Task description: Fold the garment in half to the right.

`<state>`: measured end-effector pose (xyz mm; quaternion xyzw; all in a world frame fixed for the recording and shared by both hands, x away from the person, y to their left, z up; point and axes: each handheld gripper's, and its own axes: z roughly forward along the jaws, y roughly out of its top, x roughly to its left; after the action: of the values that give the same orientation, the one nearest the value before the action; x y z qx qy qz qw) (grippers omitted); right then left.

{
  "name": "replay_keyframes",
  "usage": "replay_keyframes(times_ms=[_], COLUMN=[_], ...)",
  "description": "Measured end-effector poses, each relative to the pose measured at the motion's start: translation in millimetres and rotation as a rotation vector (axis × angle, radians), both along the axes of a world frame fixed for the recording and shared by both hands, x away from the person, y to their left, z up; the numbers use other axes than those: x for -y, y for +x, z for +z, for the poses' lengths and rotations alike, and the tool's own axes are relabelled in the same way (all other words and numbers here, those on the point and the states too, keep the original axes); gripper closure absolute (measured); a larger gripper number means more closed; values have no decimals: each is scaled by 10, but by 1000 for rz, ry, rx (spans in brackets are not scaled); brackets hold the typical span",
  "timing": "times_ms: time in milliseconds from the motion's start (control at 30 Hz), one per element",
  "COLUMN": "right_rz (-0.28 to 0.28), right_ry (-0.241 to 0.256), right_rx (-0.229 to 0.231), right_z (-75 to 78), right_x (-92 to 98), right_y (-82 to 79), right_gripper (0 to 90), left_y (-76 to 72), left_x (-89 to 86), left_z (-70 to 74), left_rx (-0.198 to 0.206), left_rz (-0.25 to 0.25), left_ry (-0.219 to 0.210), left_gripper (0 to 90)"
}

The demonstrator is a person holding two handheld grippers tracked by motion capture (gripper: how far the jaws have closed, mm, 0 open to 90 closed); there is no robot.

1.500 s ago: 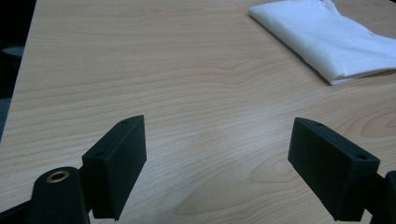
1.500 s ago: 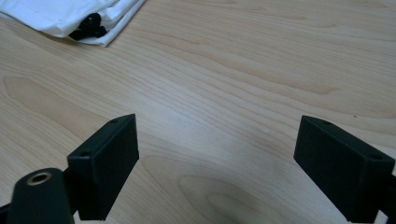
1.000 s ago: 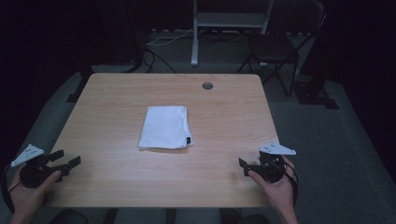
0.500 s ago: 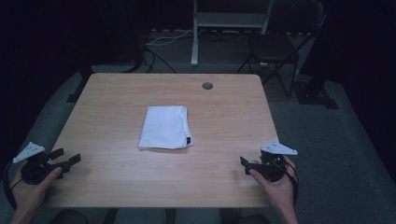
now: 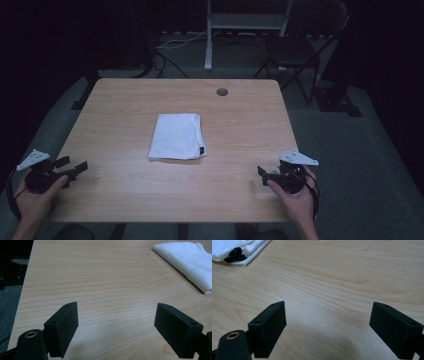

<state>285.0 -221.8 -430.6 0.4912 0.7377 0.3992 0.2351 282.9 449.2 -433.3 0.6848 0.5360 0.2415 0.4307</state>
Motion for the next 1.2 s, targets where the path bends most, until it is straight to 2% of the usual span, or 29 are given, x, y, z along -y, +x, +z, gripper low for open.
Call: replay_keyframes(times_ms=[867,1133,1200], right_rz=[-18,-27,-29], right_ry=[5,10,12], right_rx=[6,-14,-2], right_z=[-59,-128,-125], right_x=[-5,5,10], right_y=[44,68,71], right_gripper=[131,131,131], left_y=[32,27,26], left_x=[30,47,48], left_z=[-46,-44,-44], left_rx=[-3,0,1], left_rz=[6,8,9], left_ry=[10,15,16], left_gripper=[188,188,188])
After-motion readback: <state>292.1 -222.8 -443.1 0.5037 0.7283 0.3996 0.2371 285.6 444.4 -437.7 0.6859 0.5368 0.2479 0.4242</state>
